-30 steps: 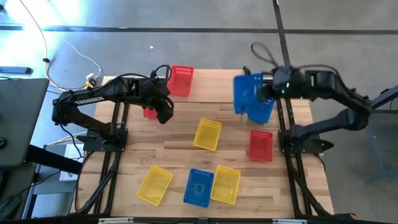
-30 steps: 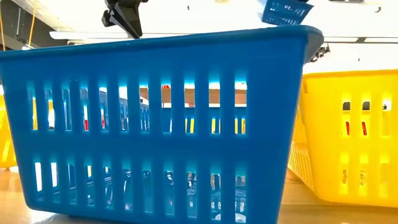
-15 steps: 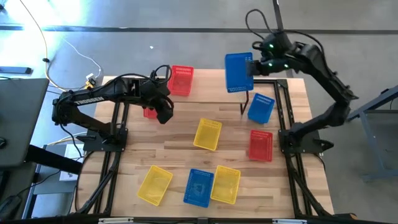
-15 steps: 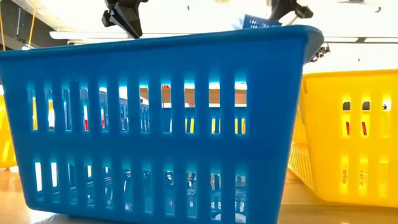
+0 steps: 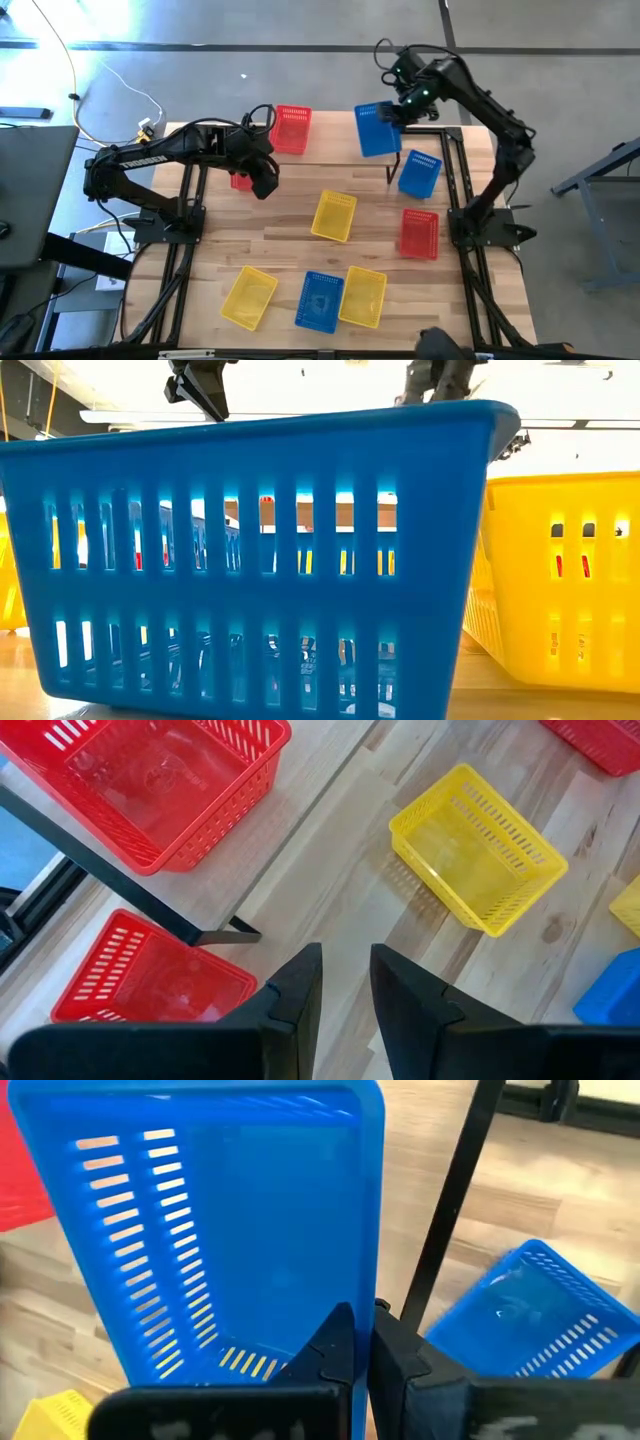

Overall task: Stack baskets on shelf by color
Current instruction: Put the bottom right blue bin on the shelf

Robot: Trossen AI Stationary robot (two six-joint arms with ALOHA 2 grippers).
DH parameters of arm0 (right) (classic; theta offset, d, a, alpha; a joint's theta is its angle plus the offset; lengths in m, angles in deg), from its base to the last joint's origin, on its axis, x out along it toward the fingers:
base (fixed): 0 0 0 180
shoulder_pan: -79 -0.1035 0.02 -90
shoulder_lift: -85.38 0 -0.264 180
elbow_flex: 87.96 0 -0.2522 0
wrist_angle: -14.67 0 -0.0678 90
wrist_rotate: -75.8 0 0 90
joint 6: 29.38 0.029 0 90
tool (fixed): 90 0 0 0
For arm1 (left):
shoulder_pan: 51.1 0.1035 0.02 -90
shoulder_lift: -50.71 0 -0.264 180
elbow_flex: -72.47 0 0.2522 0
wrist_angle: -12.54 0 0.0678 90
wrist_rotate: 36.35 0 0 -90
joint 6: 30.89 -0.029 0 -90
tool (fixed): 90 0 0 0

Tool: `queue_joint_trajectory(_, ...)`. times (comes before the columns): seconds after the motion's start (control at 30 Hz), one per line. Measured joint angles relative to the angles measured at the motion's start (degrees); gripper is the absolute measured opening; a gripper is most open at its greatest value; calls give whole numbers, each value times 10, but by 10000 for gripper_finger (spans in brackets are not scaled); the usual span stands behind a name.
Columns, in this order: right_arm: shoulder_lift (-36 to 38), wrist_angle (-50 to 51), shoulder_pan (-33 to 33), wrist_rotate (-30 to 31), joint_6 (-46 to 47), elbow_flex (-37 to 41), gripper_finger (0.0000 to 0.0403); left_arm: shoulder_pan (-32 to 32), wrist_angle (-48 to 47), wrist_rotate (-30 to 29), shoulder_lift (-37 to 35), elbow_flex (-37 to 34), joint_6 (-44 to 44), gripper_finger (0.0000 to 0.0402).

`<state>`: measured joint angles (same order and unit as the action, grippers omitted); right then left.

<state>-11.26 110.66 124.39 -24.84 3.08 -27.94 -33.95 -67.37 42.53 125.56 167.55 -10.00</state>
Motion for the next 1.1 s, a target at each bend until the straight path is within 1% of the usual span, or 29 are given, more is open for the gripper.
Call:
queue_joint_trajectory(0.27,-46,0,13,-15,9,0,0,0,0,0,0,0,-1,78)
queue_joint_trajectory(0.43,-63,0,13,-20,30,0,0,0,0,0,0,0,-1,78)
queue_joint_trajectory(0.9,-69,7,12,-18,51,1,0,0,0,0,0,0,-1,78)
queue_joint_trajectory(1.1,-69,7,10,5,51,2,0,0,0,0,0,0,-1,78)
